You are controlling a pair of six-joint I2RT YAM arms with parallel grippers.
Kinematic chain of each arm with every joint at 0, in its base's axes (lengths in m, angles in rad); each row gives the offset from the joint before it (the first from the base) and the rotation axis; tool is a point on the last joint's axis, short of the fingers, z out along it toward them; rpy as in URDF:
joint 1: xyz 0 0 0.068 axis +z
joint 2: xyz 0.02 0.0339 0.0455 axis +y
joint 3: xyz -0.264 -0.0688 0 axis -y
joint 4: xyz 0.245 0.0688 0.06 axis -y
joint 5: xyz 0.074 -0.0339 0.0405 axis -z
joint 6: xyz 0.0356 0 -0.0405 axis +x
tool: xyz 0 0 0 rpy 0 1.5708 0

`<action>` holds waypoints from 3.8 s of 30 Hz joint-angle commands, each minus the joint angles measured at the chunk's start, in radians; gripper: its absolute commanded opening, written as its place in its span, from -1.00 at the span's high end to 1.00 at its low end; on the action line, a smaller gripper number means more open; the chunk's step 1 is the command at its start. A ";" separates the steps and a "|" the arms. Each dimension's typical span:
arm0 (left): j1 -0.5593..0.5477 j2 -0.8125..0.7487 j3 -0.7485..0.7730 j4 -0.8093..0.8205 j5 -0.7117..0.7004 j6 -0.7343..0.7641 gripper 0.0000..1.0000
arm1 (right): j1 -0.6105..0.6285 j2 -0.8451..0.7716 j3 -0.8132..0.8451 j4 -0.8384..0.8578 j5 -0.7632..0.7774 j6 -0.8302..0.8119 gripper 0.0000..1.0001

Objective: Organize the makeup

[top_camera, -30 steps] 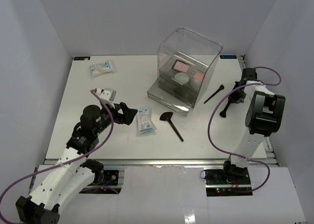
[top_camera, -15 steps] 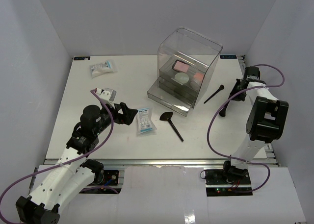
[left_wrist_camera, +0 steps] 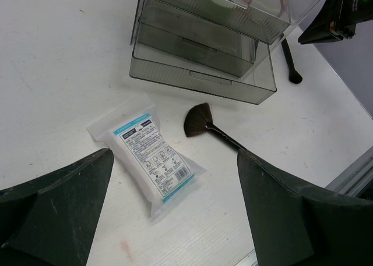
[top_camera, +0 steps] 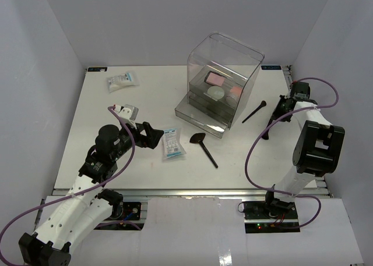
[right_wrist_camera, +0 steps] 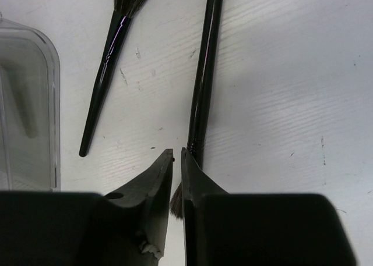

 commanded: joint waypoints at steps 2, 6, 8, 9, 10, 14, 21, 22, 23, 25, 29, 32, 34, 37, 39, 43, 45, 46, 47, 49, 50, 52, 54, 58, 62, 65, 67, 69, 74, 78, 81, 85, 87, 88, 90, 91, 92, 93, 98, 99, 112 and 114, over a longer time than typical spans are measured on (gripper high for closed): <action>0.005 -0.005 0.002 -0.001 0.016 0.005 -0.96 | -0.001 0.046 0.011 0.030 0.002 -0.005 0.31; 0.005 -0.001 0.002 -0.001 0.011 0.005 -0.96 | 0.016 0.112 0.051 0.028 0.061 -0.003 -0.16; 0.005 -0.001 0.002 -0.001 0.010 0.005 -0.96 | 0.023 0.143 0.070 0.023 0.084 -0.005 -0.24; 0.005 0.001 0.002 -0.001 0.009 0.005 -0.96 | 0.028 0.158 0.086 0.013 0.112 -0.007 -0.26; 0.005 0.000 0.002 -0.001 0.009 0.005 -0.96 | 0.032 0.163 0.094 0.010 0.123 -0.009 -0.27; 0.005 0.003 0.002 -0.001 0.007 0.005 -0.96 | 0.055 0.198 0.139 -0.016 0.185 -0.014 -0.23; 0.005 0.007 0.002 -0.001 0.010 0.005 -0.96 | 0.069 0.242 0.201 -0.050 0.191 -0.024 0.35; 0.005 0.007 0.002 -0.001 0.012 0.005 -0.96 | 0.069 0.244 0.205 -0.053 0.189 -0.025 0.38; 0.005 0.005 0.002 -0.001 0.012 0.005 -0.96 | 0.069 0.244 0.206 -0.056 0.186 -0.025 0.37; 0.005 0.002 0.002 -0.001 0.011 0.005 -0.96 | 0.070 0.246 0.209 -0.068 0.183 -0.028 0.32; 0.005 -0.001 0.002 -0.003 0.007 0.005 -0.96 | 0.078 0.261 0.228 -0.091 0.193 -0.050 0.24; 0.005 -0.001 0.004 -0.002 0.009 0.005 -0.96 | 0.086 0.275 0.247 -0.110 0.193 -0.066 0.31; 0.006 -0.002 0.002 -0.002 0.008 0.005 -0.96 | 0.088 0.286 0.265 -0.127 0.173 -0.072 0.42; 0.006 -0.004 0.002 -0.004 0.007 0.004 -0.96 | 0.088 0.295 0.279 -0.139 0.156 -0.079 0.55; 0.005 -0.003 0.002 -0.004 0.007 0.003 -0.96 | 0.087 0.291 0.276 -0.140 0.141 -0.088 0.63; 0.006 -0.002 0.002 -0.005 0.006 0.003 -0.96 | 0.086 0.243 0.250 -0.133 0.112 -0.112 0.76; 0.005 -0.004 0.000 -0.003 0.008 0.003 -0.96 | 0.086 0.180 0.216 -0.107 0.074 -0.140 0.83; 0.005 -0.003 0.000 -0.002 0.010 0.003 -0.96 | 0.086 0.130 0.191 -0.089 0.044 -0.163 0.84; 0.005 0.000 0.001 -0.002 0.012 0.003 -0.96 | 0.086 0.066 0.168 -0.074 0.022 -0.199 0.85; 0.005 0.001 0.001 -0.001 0.019 0.003 -0.96 | 0.086 -0.053 0.094 -0.040 -0.058 -0.283 0.85; 0.005 0.002 0.001 -0.001 0.020 0.003 -0.96 | 0.085 -0.127 0.049 -0.034 -0.132 -0.325 0.85; 0.006 0.003 0.001 0.001 0.023 0.003 -0.96 | 0.085 -0.254 -0.032 -0.033 -0.296 -0.466 0.85; 0.006 0.003 -0.001 0.000 0.018 0.003 -0.96 | 0.086 -0.367 -0.106 -0.032 -0.426 -0.617 0.85; 0.006 -0.004 0.001 -0.002 0.010 0.005 -0.96 | 0.093 -0.549 -0.183 -0.074 -0.686 -0.865 0.85; 0.006 -0.007 -0.001 0.006 0.025 0.009 -0.96 | 0.204 -0.647 -0.145 -0.270 -0.820 -1.092 0.85; 0.006 -0.004 -0.004 0.017 0.057 0.012 -0.96 | 0.453 -0.657 -0.105 -0.236 -0.695 -1.069 0.85; 0.006 -0.003 -0.009 0.028 0.080 0.014 -0.96 | 0.591 -0.628 -0.074 -0.199 -0.573 -1.000 0.85; 0.006 0.002 -0.012 0.044 0.110 0.014 -0.96 | 0.708 -0.548 -0.022 -0.123 -0.434 -0.936 0.85; 0.006 0.018 -0.022 0.070 0.165 -0.008 -0.96 | 0.801 -0.296 0.182 -0.062 -0.219 -0.843 0.85; 0.003 0.047 -0.040 0.098 0.209 -0.121 -0.95 | 0.812 -0.137 0.263 -0.020 -0.069 -0.815 0.83; -0.001 0.068 -0.048 0.109 0.222 -0.226 -0.87 | 0.811 -0.094 0.251 0.023 -0.054 -0.816 0.81; -0.049 0.093 -0.050 0.115 0.167 -0.343 -0.76 | 0.810 -0.059 0.241 0.067 -0.041 -0.797 0.36; -0.099 0.119 -0.051 0.112 0.093 -0.427 -0.60 | 0.807 -0.054 0.240 0.073 -0.047 -0.782 -0.05; -0.132 0.138 -0.049 0.102 0.043 -0.466 -0.56 | 0.808 -0.066 0.227 0.072 -0.063 -0.773 -0.16; -0.203 0.179 -0.040 0.084 -0.052 -0.529 -0.53 | 0.804 -0.103 0.211 0.070 -0.103 -0.748 -0.30; -0.265 0.202 -0.033 0.075 -0.094 -0.579 -0.41 | 0.793 -0.151 0.193 0.059 -0.180 -0.730 -0.38; -0.300 0.241 -0.017 0.070 -0.133 -0.617 -0.37 | 0.778 -0.183 0.184 0.035 -0.250 -0.708 -0.40; -0.325 0.292 0.006 0.061 -0.185 -0.651 -0.35 | 0.765 -0.209 0.178 0.012 -0.307 -0.687 -0.41; -0.422 0.479 0.106 -0.010 -0.374 -0.847 -0.34 | 0.661 -0.370 0.049 -0.045 -0.576 -0.669 -0.41; -0.437 0.497 0.120 -0.041 -0.386 -0.893 -0.26 | 0.623 -0.410 0.007 -0.042 -0.637 -0.673 -0.41; -0.557 1.137 0.717 -0.516 -0.516 -1.162 -0.12 | 0.224 -0.758 -0.258 0.007 -0.982 -0.673 -0.42; -0.561 1.184 0.758 -0.531 -0.517 -1.171 -0.14 | 0.207 -0.764 -0.263 0.004 -0.989 -0.668 -0.42</action>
